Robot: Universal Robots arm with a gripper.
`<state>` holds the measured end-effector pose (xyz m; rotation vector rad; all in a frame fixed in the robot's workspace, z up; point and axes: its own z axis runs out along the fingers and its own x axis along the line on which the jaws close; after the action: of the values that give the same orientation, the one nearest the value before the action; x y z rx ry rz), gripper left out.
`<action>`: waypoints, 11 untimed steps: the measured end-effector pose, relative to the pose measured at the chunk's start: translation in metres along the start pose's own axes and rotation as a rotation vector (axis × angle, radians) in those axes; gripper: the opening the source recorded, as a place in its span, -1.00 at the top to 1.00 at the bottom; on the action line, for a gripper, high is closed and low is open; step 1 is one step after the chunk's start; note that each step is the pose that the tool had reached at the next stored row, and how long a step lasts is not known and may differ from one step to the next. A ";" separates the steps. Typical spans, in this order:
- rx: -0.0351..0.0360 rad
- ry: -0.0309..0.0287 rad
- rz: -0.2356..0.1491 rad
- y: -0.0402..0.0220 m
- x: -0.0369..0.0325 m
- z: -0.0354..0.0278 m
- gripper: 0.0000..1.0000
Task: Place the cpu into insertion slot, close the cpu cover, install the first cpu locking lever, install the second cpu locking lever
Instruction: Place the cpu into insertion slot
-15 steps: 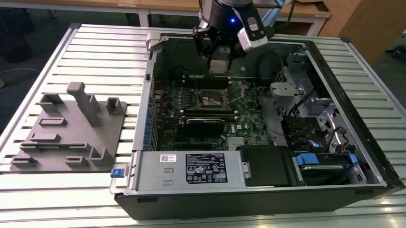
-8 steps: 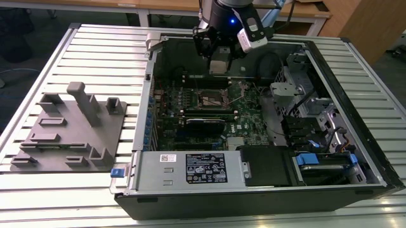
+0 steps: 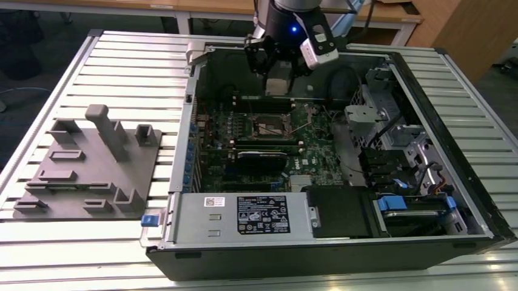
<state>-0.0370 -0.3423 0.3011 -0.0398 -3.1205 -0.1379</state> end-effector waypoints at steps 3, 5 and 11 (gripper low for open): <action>-0.0001 -0.0001 0.000 -0.0004 0.0006 0.0042 -0.08; 0.0000 0.0000 0.000 -0.0006 0.0013 0.0062 -0.08; -0.0002 -0.0040 0.000 -0.0019 0.0030 0.0206 -0.08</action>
<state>-0.0404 -0.3423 0.2804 -0.0397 -3.1245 -0.1383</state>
